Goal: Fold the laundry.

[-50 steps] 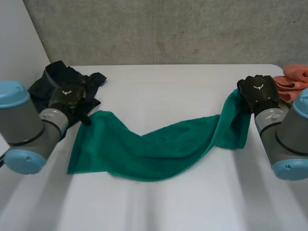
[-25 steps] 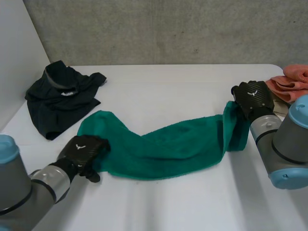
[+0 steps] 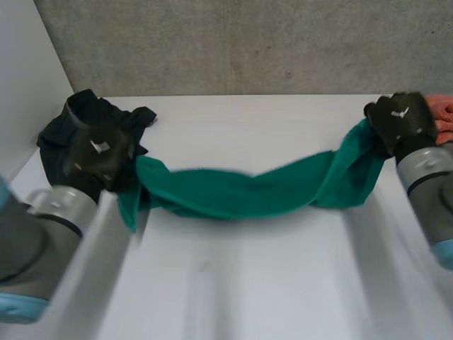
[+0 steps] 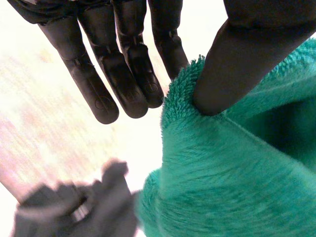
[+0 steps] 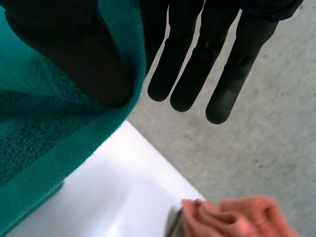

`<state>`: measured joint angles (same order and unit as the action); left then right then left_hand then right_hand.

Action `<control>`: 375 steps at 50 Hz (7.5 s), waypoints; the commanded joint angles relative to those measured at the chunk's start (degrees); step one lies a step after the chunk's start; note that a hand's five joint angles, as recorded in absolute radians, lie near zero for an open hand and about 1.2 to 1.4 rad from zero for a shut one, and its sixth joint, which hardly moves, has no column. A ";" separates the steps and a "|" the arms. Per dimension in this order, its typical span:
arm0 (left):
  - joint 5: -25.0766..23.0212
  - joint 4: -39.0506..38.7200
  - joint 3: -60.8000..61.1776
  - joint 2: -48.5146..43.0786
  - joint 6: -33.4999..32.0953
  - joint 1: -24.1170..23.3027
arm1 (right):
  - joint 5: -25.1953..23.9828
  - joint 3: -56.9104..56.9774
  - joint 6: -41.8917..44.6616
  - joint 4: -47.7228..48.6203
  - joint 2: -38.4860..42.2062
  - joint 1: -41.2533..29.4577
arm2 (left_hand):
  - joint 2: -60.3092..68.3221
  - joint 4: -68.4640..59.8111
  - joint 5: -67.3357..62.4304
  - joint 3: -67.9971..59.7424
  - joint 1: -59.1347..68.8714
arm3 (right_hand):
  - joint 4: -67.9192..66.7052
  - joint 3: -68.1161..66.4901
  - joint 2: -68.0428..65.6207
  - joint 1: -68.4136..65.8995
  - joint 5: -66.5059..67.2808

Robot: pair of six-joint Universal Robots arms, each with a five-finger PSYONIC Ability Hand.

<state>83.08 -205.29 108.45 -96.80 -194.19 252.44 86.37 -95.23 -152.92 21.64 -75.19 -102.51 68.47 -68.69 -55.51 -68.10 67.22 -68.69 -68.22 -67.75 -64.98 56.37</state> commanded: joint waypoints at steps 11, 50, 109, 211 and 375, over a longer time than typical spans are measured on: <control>-12.24 44.88 -12.65 6.72 -7.68 10.71 | -10.26 10.50 17.73 -34.36 -10.16 3.37 | 11.53 -11.31 -14.49 -11.90 12.78 | -11.31 -11.78 -12.25 -15.02 13.63; -2.74 -0.65 -37.01 -10.43 12.43 6.23 | -0.32 26.07 -18.12 25.13 10.86 2.57 | 11.53 -11.31 -14.49 -11.90 12.78 | -11.31 -11.78 -12.25 -15.02 13.63; -8.45 4.81 5.55 -14.38 -3.39 16.69 | -14.48 -3.82 -1.16 3.32 12.44 8.29 | -35.89 36.10 32.92 35.51 -34.63 | -11.31 -11.78 -12.25 -15.02 13.63; 3.41 22.13 -48.69 -42.07 -22.56 2.63 | 7.40 32.39 0.78 -10.31 35.03 3.37 | -58.47 58.69 55.51 58.10 -57.22 | 58.69 58.22 57.75 54.98 -56.37; -1.51 7.45 0.36 -1.11 1.00 -2.39 | -0.77 -4.89 -0.81 0.34 3.74 -7.08 | -58.47 58.69 55.51 58.10 -57.22 | -11.31 -11.78 -12.25 -15.02 13.63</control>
<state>81.69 -197.84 108.43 -99.22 -193.26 249.12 84.47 -102.63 -159.22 22.52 -67.79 -104.42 11.94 -11.82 -2.84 -12.33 10.84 -68.61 -67.97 -66.12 -59.88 56.79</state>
